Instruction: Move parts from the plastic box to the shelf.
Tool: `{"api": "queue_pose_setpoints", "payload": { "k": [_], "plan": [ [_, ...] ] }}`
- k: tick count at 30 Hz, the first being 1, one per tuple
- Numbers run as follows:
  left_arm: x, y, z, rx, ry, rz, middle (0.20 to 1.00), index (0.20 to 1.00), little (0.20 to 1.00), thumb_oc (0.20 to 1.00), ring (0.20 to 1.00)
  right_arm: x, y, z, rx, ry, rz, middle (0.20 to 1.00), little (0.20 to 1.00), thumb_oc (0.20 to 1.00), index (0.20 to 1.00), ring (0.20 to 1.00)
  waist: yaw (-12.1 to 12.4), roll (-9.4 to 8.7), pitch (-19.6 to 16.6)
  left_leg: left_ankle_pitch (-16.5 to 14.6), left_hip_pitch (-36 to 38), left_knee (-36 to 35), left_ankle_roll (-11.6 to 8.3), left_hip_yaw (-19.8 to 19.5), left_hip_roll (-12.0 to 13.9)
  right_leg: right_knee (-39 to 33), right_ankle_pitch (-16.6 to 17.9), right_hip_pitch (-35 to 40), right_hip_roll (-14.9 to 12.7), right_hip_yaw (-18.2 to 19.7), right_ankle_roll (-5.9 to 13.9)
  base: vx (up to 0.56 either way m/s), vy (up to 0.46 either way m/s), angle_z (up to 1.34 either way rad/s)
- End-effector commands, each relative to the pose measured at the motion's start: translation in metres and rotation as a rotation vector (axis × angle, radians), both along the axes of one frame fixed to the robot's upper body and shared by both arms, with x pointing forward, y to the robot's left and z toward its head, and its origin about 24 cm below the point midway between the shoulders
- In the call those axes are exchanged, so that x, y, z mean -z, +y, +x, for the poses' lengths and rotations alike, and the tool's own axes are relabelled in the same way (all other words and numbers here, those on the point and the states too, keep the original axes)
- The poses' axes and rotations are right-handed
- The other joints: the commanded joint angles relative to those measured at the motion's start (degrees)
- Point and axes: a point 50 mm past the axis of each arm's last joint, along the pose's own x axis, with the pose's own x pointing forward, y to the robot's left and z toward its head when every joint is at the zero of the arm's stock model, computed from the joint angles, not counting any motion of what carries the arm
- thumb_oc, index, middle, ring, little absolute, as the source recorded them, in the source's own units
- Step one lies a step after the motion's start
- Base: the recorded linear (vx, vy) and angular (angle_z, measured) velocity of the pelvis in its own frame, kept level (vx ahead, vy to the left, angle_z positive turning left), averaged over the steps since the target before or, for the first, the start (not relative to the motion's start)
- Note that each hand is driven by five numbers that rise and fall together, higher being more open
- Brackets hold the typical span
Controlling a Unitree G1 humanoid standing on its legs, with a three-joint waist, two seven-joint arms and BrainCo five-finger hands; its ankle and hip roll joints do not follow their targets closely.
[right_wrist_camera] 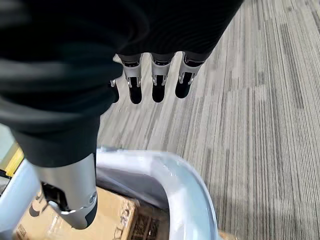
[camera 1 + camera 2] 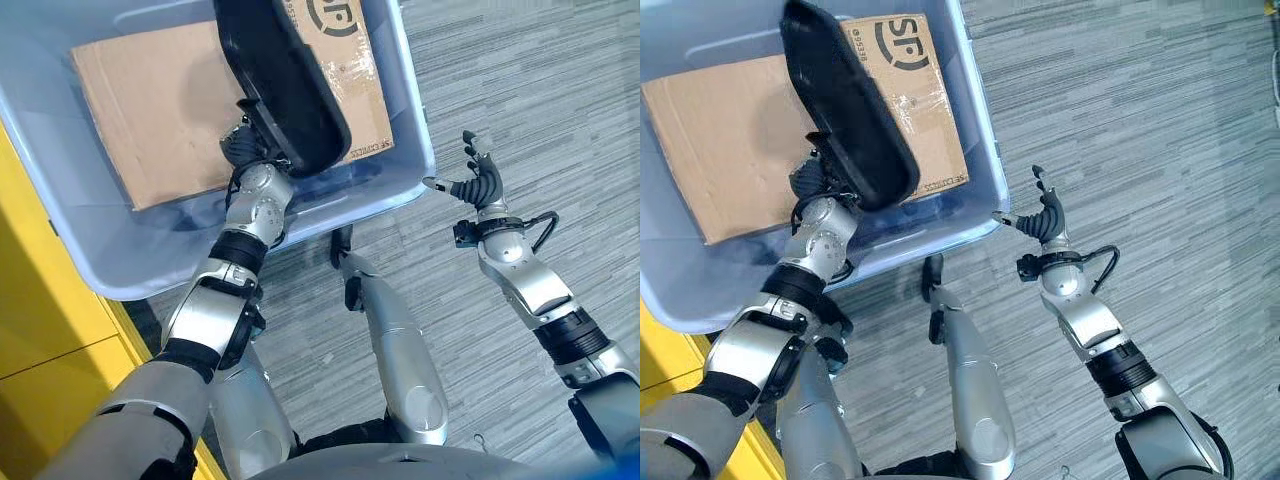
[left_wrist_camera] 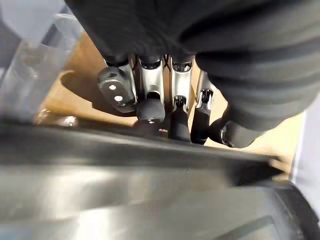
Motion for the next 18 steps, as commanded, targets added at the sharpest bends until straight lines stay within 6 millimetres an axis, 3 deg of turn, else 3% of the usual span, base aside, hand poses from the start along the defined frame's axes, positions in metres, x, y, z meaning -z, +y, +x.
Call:
{"api": "queue_pose_setpoints", "payload": {
  "k": [1, 14, 15, 16, 17, 18],
  "plan": [
    [0.074, -0.015, -0.018, 0.05, 0.276, -0.041, 0.2, 0.2, 0.2, 0.2, 0.2, -0.016, 0.0, -0.006, -0.005, -0.093, 0.067, 1.0, 1.0, 1.0, 1.0, 1.0, -0.8, -3.98, 0.5, -1.0, -3.2, 5.1, -7.16, -2.5, 2.9, 3.6, -3.6, -1.7, -1.8, -0.8, 6.58, 0.0, 0.0, 0.0],
    [0.056, -0.027, -0.016, 0.077, 0.168, 0.007, 0.2, 0.2, 0.2, 0.2, 0.2, -0.013, 0.003, -0.007, -0.026, -0.085, 0.044, 1.0, 1.0, 1.0, 1.0, 1.0, -0.6, -3.02, 0.5, -0.3, -0.2, 2.9, -6.85, -1.2, 2.6, 3.2, -4.0, 0.4, -2.0, -0.7, 6.44, 0.0, 0.0, 0.0],
    [0.056, -0.026, -0.016, 0.071, 0.167, 0.01, 0.282, 0.282, 0.282, 0.282, 0.282, -0.012, 0.003, -0.007, -0.027, -0.085, 0.043, 1.0, 1.0, 1.0, 1.0, 1.0, -0.5, -2.97, 0.5, -0.3, 0.0, 2.8, -6.81, -1.2, 2.6, 3.3, -4.1, 0.5, -2.0, -0.7, 6.44, 0.0, 0.0, 0.0],
    [0.056, -0.026, -0.017, 0.06, 0.167, 0.018, 0.448, 0.448, 0.448, 0.448, 0.448, -0.012, 0.003, -0.007, -0.027, -0.084, 0.043, 1.0, 1.0, 1.0, 1.0, 1.0, -0.4, -2.9, 0.5, -0.3, 0.2, 2.7, -6.8, -1.2, 2.6, 3.3, -4.2, 0.7, -2.1, -0.8, 6.45, 0.0, 0.0, 0.0],
    [0.056, -0.025, -0.018, 0.042, 0.163, 0.033, 0.649, 0.649, 0.649, 0.649, 0.649, -0.011, 0.004, -0.008, -0.03, -0.081, 0.043, 1.0, 1.0, 1.0, 1.0, 1.0, -0.3, -2.83, 0.5, -0.2, 0.4, 2.6, -6.84, -1.1, 2.5, 3.3, -4.2, 0.9, -2.1, -0.8, 6.44, 0.0, 0.0, 0.0],
    [0.057, -0.024, -0.019, 0.029, 0.157, 0.036, 1.0, 1.0, 1.0, 1.0, 1.0, -0.01, 0.004, -0.008, -0.033, -0.078, 0.043, 1.0, 1.0, 1.0, 1.0, 1.0, -0.3, -2.73, 0.5, -0.2, 0.8, 2.4, -6.81, -1.1, 2.4, 3.3, -4.3, 1.2, -2.0, -0.8, 6.4, 0.0, 0.0, 0.0]
  ]
}}
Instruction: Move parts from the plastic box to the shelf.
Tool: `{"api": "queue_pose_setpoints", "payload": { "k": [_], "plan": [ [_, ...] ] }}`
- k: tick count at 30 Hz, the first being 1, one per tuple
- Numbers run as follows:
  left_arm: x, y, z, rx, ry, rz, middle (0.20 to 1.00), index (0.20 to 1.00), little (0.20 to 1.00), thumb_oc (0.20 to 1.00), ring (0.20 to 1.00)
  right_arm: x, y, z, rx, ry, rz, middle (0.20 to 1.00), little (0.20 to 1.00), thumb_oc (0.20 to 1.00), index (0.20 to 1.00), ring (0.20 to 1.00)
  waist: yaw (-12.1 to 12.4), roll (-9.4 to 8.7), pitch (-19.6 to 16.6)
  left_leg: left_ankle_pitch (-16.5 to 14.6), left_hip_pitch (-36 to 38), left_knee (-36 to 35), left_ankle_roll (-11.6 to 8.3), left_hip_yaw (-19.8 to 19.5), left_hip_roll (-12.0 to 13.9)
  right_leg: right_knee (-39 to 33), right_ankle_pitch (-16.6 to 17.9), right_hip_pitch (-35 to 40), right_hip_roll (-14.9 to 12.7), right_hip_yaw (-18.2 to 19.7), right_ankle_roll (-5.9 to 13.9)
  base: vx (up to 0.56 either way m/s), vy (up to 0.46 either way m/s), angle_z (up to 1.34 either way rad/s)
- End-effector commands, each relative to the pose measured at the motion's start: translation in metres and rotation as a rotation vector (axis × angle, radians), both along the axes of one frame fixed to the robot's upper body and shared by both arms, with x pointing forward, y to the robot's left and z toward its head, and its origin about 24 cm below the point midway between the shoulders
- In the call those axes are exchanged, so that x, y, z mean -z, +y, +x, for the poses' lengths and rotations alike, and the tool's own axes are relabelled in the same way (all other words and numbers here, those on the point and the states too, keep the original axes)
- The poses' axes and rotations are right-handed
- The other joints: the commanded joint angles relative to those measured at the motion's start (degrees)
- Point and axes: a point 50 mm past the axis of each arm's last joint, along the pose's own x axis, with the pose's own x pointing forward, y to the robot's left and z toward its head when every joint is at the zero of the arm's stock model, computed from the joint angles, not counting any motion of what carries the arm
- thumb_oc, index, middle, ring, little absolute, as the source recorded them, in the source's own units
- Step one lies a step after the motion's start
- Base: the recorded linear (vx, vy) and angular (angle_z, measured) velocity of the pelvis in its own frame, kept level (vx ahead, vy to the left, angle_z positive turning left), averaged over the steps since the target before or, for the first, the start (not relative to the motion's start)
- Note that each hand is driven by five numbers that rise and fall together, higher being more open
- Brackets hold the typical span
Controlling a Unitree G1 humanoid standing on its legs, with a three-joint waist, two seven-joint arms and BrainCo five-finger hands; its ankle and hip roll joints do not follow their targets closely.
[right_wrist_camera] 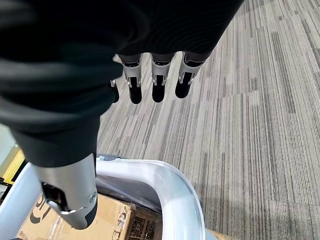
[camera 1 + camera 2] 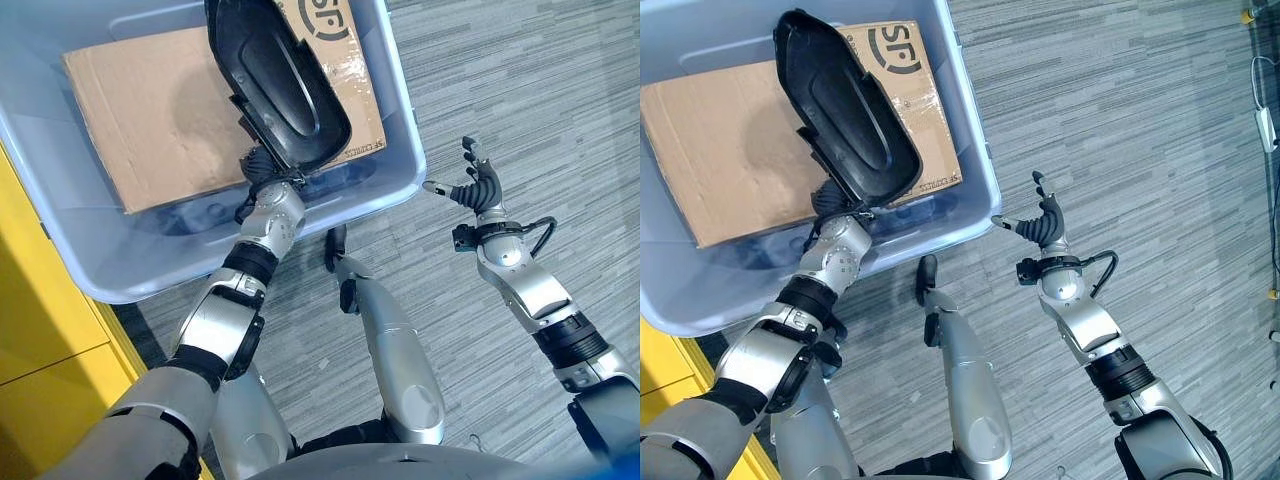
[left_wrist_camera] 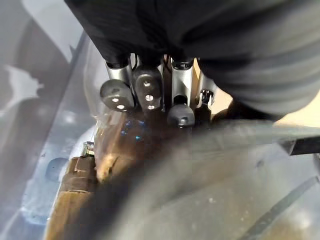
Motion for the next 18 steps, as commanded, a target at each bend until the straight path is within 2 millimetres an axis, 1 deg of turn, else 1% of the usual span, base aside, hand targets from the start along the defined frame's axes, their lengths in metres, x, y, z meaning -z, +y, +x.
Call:
{"api": "queue_pose_setpoints", "payload": {
  "k": [1, 11, 16, 17, 18],
  "plan": [
    [0.033, -0.003, -0.014, -0.048, 0.086, 0.009, 1.0, 1.0, 1.0, 1.0, 1.0, -0.016, 0.0, -0.007, -0.019, -0.103, 0.013, 1.0, 1.0, 1.0, 1.0, 1.0, 0.5, -2.36, 0.7, -0.1, -0.1, 2.0, -6.78, -1.1, 2.3, 3.1, -4.7, 0.3, -2.0, -0.7, 6.64, 0.0, 0.0, 0.0],
    [0.043, 0.01, -0.032, -0.172, 0.002, 0.023, 1.0, 1.0, 1.0, 1.0, 1.0, 0.0, -0.003, -0.015, -0.029, -0.074, 0.0, 1.0, 1.0, 1.0, 1.0, 1.0, 2.4, -0.47, 0.7, 0.6, 4.4, -0.9, -6.48, -0.5, 1.2, 2.5, -5.8, 4.3, -2.5, -1.2, 6.73, 0.0, 0.002, 0.01],
    [0.046, 0.016, -0.04, -0.199, -0.047, -0.039, 1.0, 1.0, 1.0, 1.0, 1.0, 0.005, -0.003, -0.018, -0.047, -0.064, -0.014, 1.0, 1.0, 1.0, 1.0, 1.0, 3.5, 0.74, 0.7, 1.1, 7.1, -2.6, -6.29, -0.3, 0.8, 2.3, -6.4, 6.7, -3.0, -1.9, 6.74, 0.0, 0.025, 0.03],
    [0.046, 0.018, -0.042, -0.212, -0.059, -0.062, 1.0, 1.0, 1.0, 1.0, 1.0, 0.006, -0.003, -0.018, -0.055, -0.059, -0.019, 1.0, 1.0, 1.0, 1.0, 1.0, 4.0, 1.22, 0.7, 1.4, 7.7, -3.1, -6.28, -0.4, 0.6, 2.4, -6.7, 7.3, -3.2, -2.2, 6.73, -0.01, 0.03, 0.0],
    [0.046, 0.019, -0.042, -0.216, -0.068, -0.072, 1.0, 1.0, 1.0, 1.0, 1.0, 0.006, -0.003, -0.018, -0.057, -0.057, -0.017, 1.0, 1.0, 1.0, 1.0, 1.0, 4.1, 1.27, 0.7, 1.4, 7.8, -3.2, -6.29, -0.5, 0.6, 2.5, -6.7, 7.5, -3.3, -2.3, 6.71, 0.0, 0.035, 0.01]
  ]
}}
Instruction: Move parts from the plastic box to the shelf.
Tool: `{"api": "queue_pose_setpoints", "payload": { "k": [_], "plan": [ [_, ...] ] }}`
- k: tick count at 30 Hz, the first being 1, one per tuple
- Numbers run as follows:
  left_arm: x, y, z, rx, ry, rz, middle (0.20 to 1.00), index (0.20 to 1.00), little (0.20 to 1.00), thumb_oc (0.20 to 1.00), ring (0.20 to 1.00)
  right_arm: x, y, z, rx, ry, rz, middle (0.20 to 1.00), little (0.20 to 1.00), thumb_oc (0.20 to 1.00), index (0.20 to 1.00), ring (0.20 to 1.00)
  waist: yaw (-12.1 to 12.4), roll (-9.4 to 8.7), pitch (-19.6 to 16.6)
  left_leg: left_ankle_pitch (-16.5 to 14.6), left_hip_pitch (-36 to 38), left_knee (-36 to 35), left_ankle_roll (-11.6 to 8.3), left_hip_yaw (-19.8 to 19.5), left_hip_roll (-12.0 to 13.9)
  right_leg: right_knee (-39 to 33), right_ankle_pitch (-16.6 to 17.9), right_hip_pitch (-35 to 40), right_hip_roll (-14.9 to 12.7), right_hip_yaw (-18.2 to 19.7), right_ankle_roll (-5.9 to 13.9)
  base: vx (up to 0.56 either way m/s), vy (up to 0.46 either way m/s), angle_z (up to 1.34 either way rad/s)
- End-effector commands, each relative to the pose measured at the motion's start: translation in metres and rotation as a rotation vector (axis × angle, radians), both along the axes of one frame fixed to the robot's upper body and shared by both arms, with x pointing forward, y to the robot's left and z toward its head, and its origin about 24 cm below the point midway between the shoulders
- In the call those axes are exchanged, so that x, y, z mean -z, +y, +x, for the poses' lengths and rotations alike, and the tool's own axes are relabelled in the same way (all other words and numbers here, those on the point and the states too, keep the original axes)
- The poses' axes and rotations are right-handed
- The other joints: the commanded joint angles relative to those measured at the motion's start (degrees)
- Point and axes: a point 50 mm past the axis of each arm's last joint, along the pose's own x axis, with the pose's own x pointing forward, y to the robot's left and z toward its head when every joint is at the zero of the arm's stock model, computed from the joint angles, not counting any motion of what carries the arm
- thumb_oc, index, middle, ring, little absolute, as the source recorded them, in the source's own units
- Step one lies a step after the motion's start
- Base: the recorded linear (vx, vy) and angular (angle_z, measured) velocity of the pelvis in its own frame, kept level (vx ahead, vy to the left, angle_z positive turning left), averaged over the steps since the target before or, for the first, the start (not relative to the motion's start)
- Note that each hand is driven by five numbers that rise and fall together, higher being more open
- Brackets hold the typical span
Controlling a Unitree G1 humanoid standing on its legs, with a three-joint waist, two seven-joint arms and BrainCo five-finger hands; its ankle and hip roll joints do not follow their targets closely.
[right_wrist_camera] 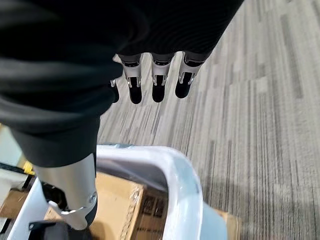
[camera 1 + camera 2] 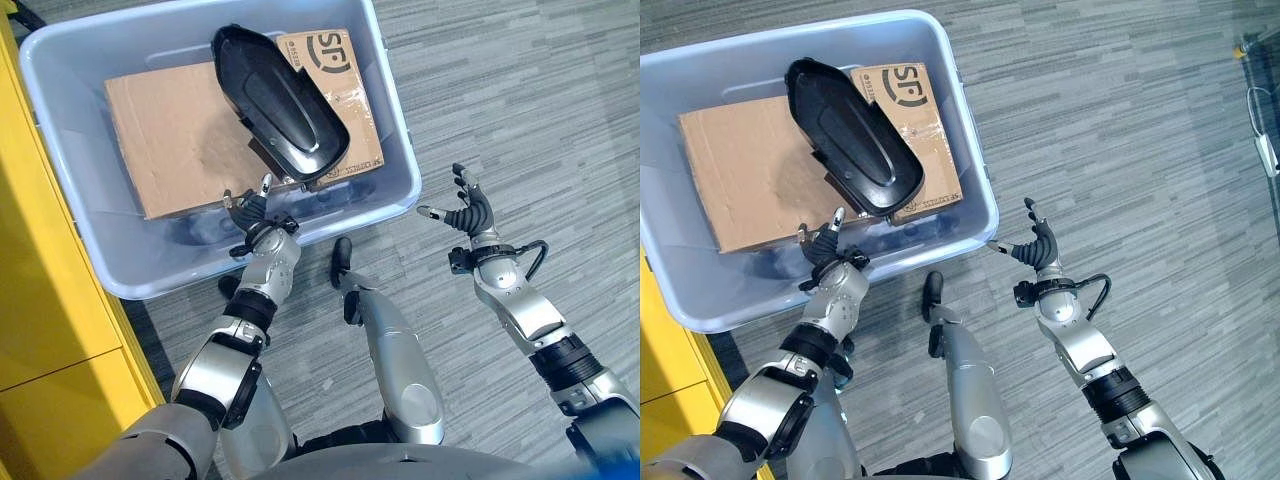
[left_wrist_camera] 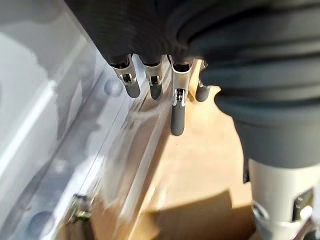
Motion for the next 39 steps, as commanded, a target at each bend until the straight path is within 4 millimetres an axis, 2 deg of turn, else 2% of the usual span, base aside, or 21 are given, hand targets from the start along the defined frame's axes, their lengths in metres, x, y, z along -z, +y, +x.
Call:
{"api": "queue_pose_setpoints", "payload": {
  "k": [1, 5, 8, 10, 18, 25, 29, 39],
  "plan": [
    [-0.013, 0.001, -0.002, -0.06, -0.113, -0.056, 1.0, 1.0, 1.0, 1.0, 1.0, -0.024, -0.003, -0.003, -0.016, -0.128, 0.001, 1.0, 1.0, 1.0, 1.0, 1.0, 0.5, 0.93, 0.4, -2.4, -1.1, 4.2, -5.8, -1.9, 2.8, 3.8, -6.7, 1.4, -2.9, -2.1, 6.73, 0.01, 0.032, 0.05],
    [-0.015, 0.008, -0.007, -0.082, -0.16, -0.068, 1.0, 1.0, 1.0, 1.0, 1.0, -0.022, 0.003, -0.003, -0.019, -0.123, -0.007, 1.0, 1.0, 1.0, 1.0, 1.0, 1.2, 1.37, 0.4, -2.0, -0.5, 3.5, -5.94, -1.9, 2.9, 3.6, -7.0, 2.0, -2.8, -2.4, 6.64, 0.0, 0.012, 0.01],
    [-0.031, 0.002, 0.003, 0.012, -0.206, -0.061, 1.0, 1.0, 1.0, 1.0, 1.0, -0.024, 0.003, -0.001, -0.024, -0.12, -0.016, 1.0, 1.0, 1.0, 1.0, 1.0, 1.0, 0.88, 0.4, -1.8, -0.6, 3.3, -5.88, -1.8, 3.2, 3.5, -7.1, 2.2, -2.6, -2.5, 6.44, -0.02, 0.009, 0.04],
    [-0.035, -0.012, 0.009, 0.134, -0.246, -0.154, 1.0, 1.0, 1.0, 1.0, 1.0, -0.025, 0.003, 0.0, -0.026, -0.121, -0.008, 1.0, 1.0, 1.0, 1.0, 1.0, 0.5, 0.43, 0.4, -1.7, -0.8, 3.7, -6.01, -1.6, 3.9, 3.8, -7.1, 2.1, -2.3, -2.4, 6.3, 0.01, -0.01, -0.02],
    [-0.051, -0.031, 0.021, 0.267, -0.226, -0.033, 1.0, 1.0, 1.0, 1.0, 1.0, -0.029, 0.006, 0.004, -0.04, -0.101, -0.005, 1.0, 1.0, 1.0, 1.0, 1.0, -1.1, -0.77, 0.4, -2.2, -0.6, 5.4, -6.08, -0.3, 5.2, 4.0, -7.3, 2.3, -1.2, -1.8, 5.87, 0.01, 0.001, -0.02],
    [-0.063, -0.031, 0.029, 0.262, -0.204, 0.023, 1.0, 1.0, 1.0, 1.0, 1.0, -0.029, 0.008, 0.006, -0.054, -0.081, -0.002, 1.0, 1.0, 1.0, 1.0, 1.0, -2.1, -1.37, 0.4, -2.4, -0.6, 6.3, -6.26, 0.5, 6.2, 4.5, -7.6, 2.1, -0.9, -1.4, 5.65, 0.02, -0.001, -0.05],
    [-0.066, -0.034, 0.031, 0.295, -0.216, -0.001, 1.0, 1.0, 1.0, 1.0, 1.0, -0.028, 0.01, 0.006, -0.078, -0.073, -0.021, 1.0, 1.0, 1.0, 1.0, 1.0, -2.4, -1.44, 0.4, -2.7, -0.7, 6.8, -6.25, 0.7, 6.4, 4.7, -7.7, 1.9, -0.9, -1.3, 5.57, 0.0, 0.0, 0.0],
    [-0.066, -0.043, 0.035, 0.353, -0.145, 0.091, 1.0, 1.0, 1.0, 1.0, 1.0, -0.027, 0.012, 0.006, -0.081, -0.06, -0.019, 1.0, 1.0, 1.0, 1.0, 1.0, -3.3, -2.38, 0.4, -3.1, -0.6, 7.7, -6.36, 1.0, 7.0, 3.8, -7.1, 2.1, -0.2, -0.9, 5.46, 0.01, -0.022, -0.03]
  ]
}}
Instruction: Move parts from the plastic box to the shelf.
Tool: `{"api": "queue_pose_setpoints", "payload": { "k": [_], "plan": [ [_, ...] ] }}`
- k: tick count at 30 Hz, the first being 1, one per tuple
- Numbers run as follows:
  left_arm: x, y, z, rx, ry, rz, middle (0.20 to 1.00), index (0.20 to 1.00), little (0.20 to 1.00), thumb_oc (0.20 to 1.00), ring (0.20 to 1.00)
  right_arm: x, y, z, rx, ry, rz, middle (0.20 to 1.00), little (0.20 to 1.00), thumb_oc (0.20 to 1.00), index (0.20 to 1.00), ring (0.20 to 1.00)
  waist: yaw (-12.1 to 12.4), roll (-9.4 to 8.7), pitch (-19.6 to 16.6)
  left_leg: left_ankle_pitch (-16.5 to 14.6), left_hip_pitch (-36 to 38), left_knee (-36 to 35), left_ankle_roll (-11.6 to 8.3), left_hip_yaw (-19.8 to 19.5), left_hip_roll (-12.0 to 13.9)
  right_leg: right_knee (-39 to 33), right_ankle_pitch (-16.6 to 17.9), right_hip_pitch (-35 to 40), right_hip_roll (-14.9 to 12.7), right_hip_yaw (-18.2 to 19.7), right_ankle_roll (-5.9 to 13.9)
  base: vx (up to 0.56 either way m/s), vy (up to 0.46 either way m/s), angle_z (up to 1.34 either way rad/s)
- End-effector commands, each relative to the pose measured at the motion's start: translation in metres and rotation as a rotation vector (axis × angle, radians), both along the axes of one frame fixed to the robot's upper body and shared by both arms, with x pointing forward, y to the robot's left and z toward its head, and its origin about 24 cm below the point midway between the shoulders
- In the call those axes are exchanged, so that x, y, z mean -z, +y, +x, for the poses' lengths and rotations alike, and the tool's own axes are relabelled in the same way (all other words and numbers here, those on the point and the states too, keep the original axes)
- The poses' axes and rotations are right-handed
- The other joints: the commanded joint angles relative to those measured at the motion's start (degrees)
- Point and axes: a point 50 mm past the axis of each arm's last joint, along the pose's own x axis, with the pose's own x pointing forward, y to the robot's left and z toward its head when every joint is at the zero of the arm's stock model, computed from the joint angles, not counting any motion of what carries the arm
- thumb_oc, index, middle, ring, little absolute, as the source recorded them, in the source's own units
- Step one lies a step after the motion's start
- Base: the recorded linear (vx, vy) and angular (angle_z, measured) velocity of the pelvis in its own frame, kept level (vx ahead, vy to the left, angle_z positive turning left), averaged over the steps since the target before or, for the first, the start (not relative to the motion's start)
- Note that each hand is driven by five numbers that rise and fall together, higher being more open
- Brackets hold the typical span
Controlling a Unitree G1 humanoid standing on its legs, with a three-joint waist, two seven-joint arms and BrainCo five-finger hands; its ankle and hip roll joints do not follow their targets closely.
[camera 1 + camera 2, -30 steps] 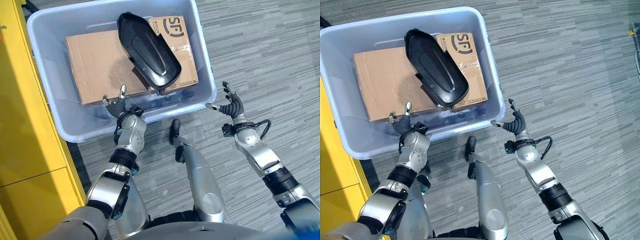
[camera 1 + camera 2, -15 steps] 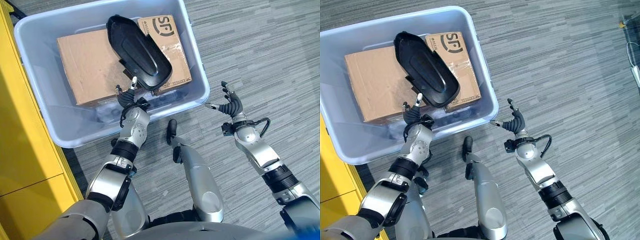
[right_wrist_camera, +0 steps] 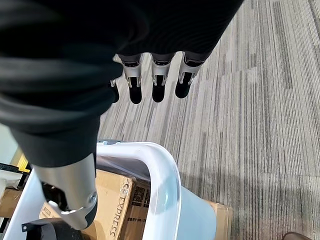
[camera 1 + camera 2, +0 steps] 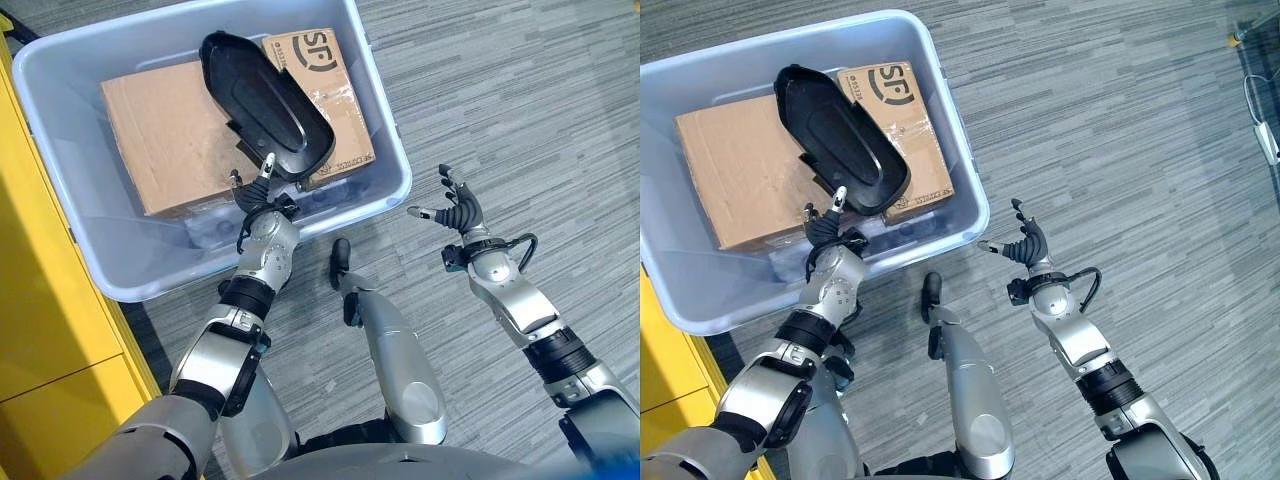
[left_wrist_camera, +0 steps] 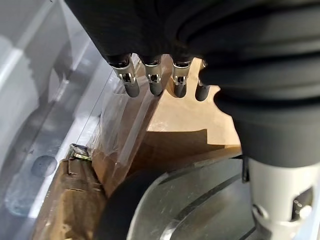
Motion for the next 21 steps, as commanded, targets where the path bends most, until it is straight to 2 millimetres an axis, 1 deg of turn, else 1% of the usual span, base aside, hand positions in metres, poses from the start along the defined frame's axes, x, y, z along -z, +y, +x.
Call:
{"api": "queue_pose_setpoints", "payload": {
  "k": [1, 4, 11, 15, 16, 19, 21],
  "plan": [
    [-0.038, -0.035, 0.018, 0.207, -0.091, 0.13, 1.0, 1.0, 1.0, 1.0, 1.0, -0.024, 0.002, -0.002, -0.036, -0.101, -0.014, 1.0, 1.0, 1.0, 1.0, 1.0, -1.1, -3.32, -0.1, -3.2, -1.4, 6.8, -5.62, 0.5, 4.7, 4.9, -7.2, 1.1, -2.5, -1.3, 5.68, 0.05, -0.027, -0.04],
    [-0.04, -0.034, 0.021, 0.221, -0.075, 0.164, 1.0, 1.0, 1.0, 1.0, 1.0, -0.026, 0.004, -0.001, -0.049, -0.102, -0.029, 1.0, 1.0, 1.0, 1.0, 1.0, -1.5, -3.41, -0.1, -3.6, -1.4, 7.4, -5.54, 0.7, 4.8, 5.4, -7.4, 0.9, -2.3, -0.9, 5.63, 0.03, -0.01, -0.02],
    [-0.045, -0.039, 0.025, 0.267, -0.055, 0.227, 1.0, 1.0, 1.0, 1.0, 1.0, -0.027, 0.005, 0.003, -0.058, -0.086, -0.045, 1.0, 1.0, 1.0, 1.0, 1.0, -1.9, -3.22, -0.1, -4.0, -1.8, 8.4, -5.39, 0.9, 5.0, 6.2, -7.5, 0.4, -2.5, -0.4, 5.58, 0.03, 0.012, -0.06],
    [-0.048, -0.038, 0.027, 0.234, -0.042, 0.246, 1.0, 1.0, 1.0, 1.0, 1.0, -0.026, 0.006, 0.003, -0.062, -0.075, -0.048, 1.0, 1.0, 1.0, 1.0, 1.0, -2.2, -3.34, -0.1, -4.2, -2.1, 8.9, -5.27, 1.0, 5.1, 6.7, -7.6, -0.1, -2.6, -0.2, 5.53, 0.01, -0.004, -0.01],
    [-0.052, -0.036, 0.028, 0.207, -0.034, 0.2, 1.0, 1.0, 1.0, 1.0, 1.0, -0.026, 0.008, 0.004, -0.065, -0.071, -0.049, 1.0, 1.0, 1.0, 1.0, 1.0, -2.3, -3.56, -0.1, -4.2, -2.2, 9.0, -5.34, 0.9, 5.1, 7.0, -7.8, -0.2, -2.5, 0.0, 5.56, 0.03, -0.016, -0.03],
    [-0.057, -0.035, 0.031, 0.195, -0.038, 0.17, 1.0, 1.0, 1.0, 1.0, 1.0, -0.026, 0.01, 0.005, -0.062, -0.067, -0.045, 1.0, 1.0, 1.0, 1.0, 1.0, -2.4, -3.89, -0.1, -4.3, -2.9, 9.5, -5.47, 0.6, 5.3, 7.4, -7.8, -0.8, -2.6, 0.0, 5.54, 0.02, -0.021, -0.02],
    [-0.065, -0.034, 0.032, 0.16, -0.064, 0.05, 1.0, 1.0, 1.0, 1.0, 1.0, -0.025, 0.009, 0.006, -0.052, -0.056, -0.037, 1.0, 1.0, 1.0, 1.0, 1.0, -2.4, -4.3, -0.1, -4.4, -3.3, 9.7, -5.57, 0.3, 5.4, 7.3, -7.7, -1.0, -2.4, -0.2, 5.49, 0.05, -0.08, -0.01]
  ]
}}
